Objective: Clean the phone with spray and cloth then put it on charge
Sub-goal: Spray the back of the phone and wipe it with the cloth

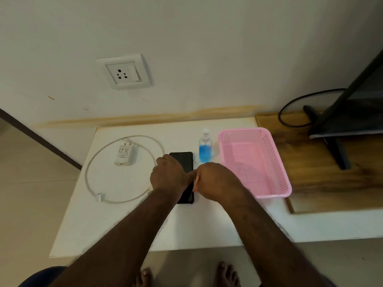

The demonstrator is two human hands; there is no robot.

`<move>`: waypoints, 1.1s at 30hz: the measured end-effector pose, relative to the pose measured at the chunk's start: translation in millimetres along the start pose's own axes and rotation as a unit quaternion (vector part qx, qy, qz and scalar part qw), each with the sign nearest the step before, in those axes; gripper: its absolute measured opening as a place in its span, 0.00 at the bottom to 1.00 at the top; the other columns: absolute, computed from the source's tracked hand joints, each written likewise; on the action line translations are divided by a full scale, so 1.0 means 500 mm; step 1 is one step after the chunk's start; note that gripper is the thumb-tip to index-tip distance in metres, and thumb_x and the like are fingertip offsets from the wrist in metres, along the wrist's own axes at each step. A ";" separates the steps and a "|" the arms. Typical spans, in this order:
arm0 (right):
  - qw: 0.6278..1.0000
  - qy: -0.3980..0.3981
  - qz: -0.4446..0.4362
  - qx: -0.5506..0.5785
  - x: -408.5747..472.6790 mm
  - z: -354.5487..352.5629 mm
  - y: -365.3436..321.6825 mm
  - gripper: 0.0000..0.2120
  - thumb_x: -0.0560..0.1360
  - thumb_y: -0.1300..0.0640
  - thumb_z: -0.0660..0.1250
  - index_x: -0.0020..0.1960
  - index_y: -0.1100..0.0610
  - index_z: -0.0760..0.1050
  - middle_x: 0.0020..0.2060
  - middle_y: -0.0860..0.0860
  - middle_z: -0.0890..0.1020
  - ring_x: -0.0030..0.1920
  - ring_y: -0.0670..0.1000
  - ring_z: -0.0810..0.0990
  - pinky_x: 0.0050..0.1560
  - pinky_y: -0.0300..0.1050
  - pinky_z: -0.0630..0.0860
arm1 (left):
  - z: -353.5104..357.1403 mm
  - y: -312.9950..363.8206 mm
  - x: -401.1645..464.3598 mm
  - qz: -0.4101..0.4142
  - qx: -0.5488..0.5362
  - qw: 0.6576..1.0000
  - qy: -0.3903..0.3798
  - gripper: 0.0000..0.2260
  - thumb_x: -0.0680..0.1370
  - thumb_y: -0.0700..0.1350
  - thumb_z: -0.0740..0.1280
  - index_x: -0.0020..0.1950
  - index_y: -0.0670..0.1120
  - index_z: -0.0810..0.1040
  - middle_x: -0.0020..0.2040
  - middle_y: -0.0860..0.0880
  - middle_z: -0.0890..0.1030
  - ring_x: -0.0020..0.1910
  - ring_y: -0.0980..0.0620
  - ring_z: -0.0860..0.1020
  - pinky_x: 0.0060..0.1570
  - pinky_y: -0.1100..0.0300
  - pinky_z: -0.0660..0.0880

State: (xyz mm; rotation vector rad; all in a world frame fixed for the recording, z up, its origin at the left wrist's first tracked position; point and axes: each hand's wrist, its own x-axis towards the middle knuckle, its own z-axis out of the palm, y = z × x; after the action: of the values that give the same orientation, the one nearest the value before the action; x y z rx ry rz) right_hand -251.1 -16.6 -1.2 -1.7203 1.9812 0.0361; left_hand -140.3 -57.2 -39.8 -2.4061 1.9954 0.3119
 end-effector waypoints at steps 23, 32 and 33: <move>0.971 0.216 0.102 0.022 0.020 0.041 -0.005 0.14 0.77 0.46 0.68 0.55 0.54 0.72 0.47 0.50 0.80 0.40 0.45 0.78 0.48 0.32 0.75 | -0.069 -0.220 -0.012 0.248 -0.184 0.951 0.023 0.24 0.77 0.66 0.63 0.63 0.50 0.76 0.56 0.53 0.81 0.53 0.52 0.79 0.44 0.58 0.71; 0.977 0.201 0.073 -0.008 0.014 0.057 -0.008 0.03 0.76 0.53 0.65 0.47 0.51 0.77 0.48 0.51 0.82 0.47 0.51 0.81 0.53 0.44 0.79 | -0.054 -0.214 -0.006 0.254 -0.214 0.943 -0.003 0.22 0.77 0.66 0.63 0.62 0.52 0.75 0.56 0.54 0.81 0.53 0.53 0.78 0.46 0.58 0.71; 0.975 0.212 0.060 0.013 0.006 0.058 -0.006 0.04 0.76 0.54 0.64 0.43 0.50 0.77 0.47 0.52 0.82 0.46 0.51 0.81 0.50 0.45 0.80 | -0.055 -0.214 -0.006 0.253 -0.217 0.943 -0.003 0.22 0.77 0.65 0.63 0.62 0.52 0.75 0.56 0.54 0.81 0.53 0.53 0.78 0.46 0.58 0.71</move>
State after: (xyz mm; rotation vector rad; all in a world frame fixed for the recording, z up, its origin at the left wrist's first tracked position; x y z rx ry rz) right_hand -238.2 -9.8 -26.4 -1.6944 2.3734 -0.3420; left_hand -32.4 -37.3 -26.0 -2.0115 2.7663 0.8381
